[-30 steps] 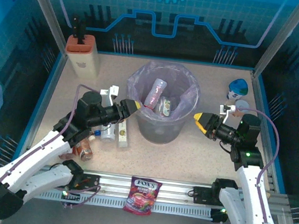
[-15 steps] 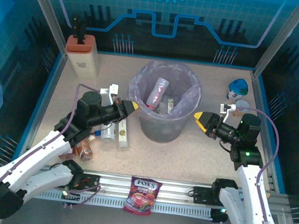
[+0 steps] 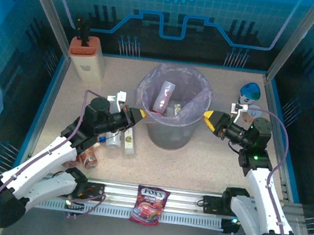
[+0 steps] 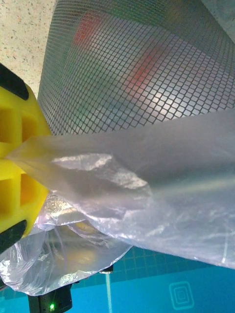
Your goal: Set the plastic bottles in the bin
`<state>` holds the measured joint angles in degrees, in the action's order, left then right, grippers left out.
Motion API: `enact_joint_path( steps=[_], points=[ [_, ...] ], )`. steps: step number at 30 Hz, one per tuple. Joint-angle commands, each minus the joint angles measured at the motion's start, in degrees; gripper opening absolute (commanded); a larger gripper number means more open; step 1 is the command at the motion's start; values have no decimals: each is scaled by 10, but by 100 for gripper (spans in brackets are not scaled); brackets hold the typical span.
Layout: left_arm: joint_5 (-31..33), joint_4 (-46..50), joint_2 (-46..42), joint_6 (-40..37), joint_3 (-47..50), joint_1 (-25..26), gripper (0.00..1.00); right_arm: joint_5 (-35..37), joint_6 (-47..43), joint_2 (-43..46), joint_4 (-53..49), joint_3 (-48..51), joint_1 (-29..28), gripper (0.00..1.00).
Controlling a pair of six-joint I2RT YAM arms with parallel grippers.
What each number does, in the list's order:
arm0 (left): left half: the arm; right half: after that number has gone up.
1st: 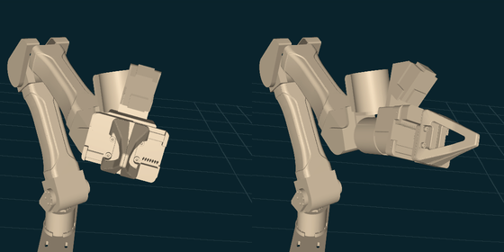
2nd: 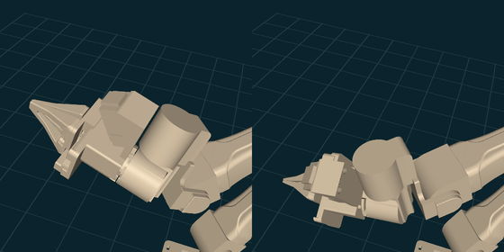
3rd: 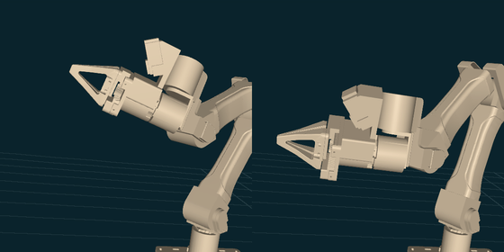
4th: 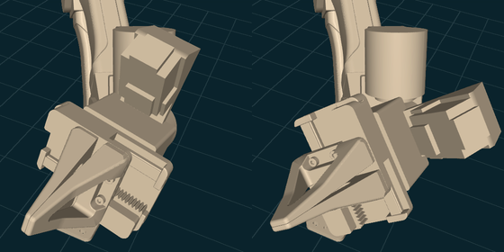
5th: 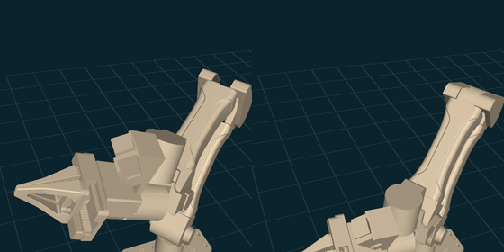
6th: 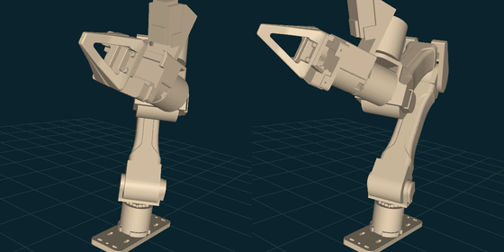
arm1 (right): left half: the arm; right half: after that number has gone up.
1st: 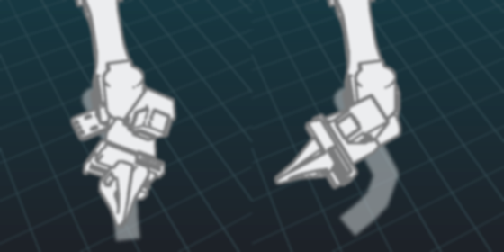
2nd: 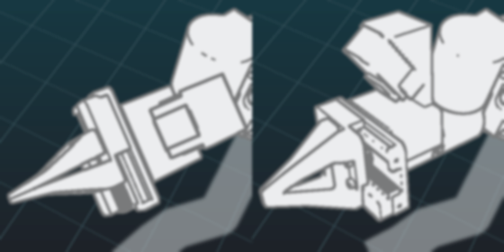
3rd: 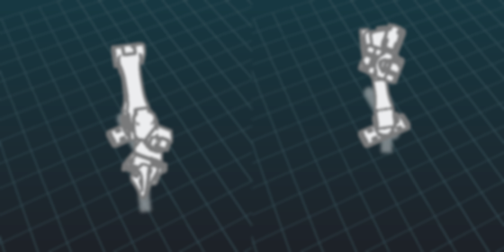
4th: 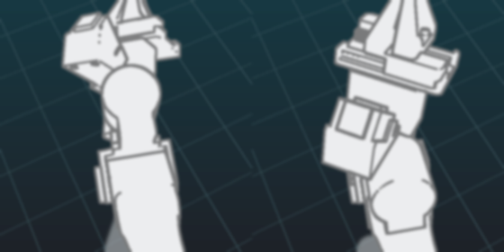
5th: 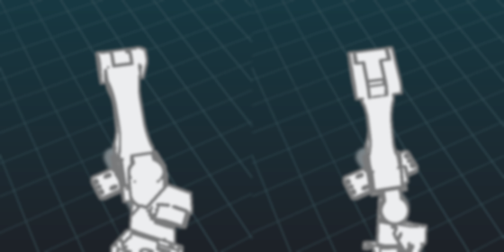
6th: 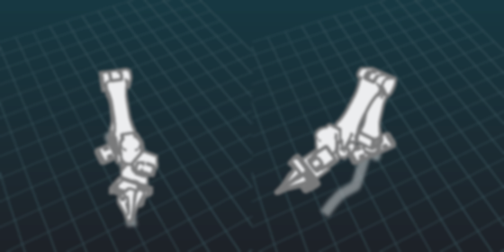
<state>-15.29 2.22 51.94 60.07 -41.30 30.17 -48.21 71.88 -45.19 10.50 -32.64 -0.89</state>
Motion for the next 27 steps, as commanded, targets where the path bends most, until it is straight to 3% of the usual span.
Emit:
enact_joint_path(
  steps=[1, 7, 21, 24, 27],
  points=[
    [-10, -15, 2, -3, -2, 2, 0, 19, 17, -14, 60, -2, -14, 44],
    [-11, -8, 3, -6, -6, 3, 0, 24, 1, -24, 35, -14, -15, 28],
    [-11, 1, 2, -12, -10, 2, 0, -1, -97, 6, -149, -59, -7, 29],
    [-10, 1, 2, -11, -10, 2, 0, -3, -100, 7, -155, -59, -6, 26],
    [-10, 2, 2, -11, -9, 2, 0, -4, -102, 9, -159, -59, -4, 17]
  ],
)
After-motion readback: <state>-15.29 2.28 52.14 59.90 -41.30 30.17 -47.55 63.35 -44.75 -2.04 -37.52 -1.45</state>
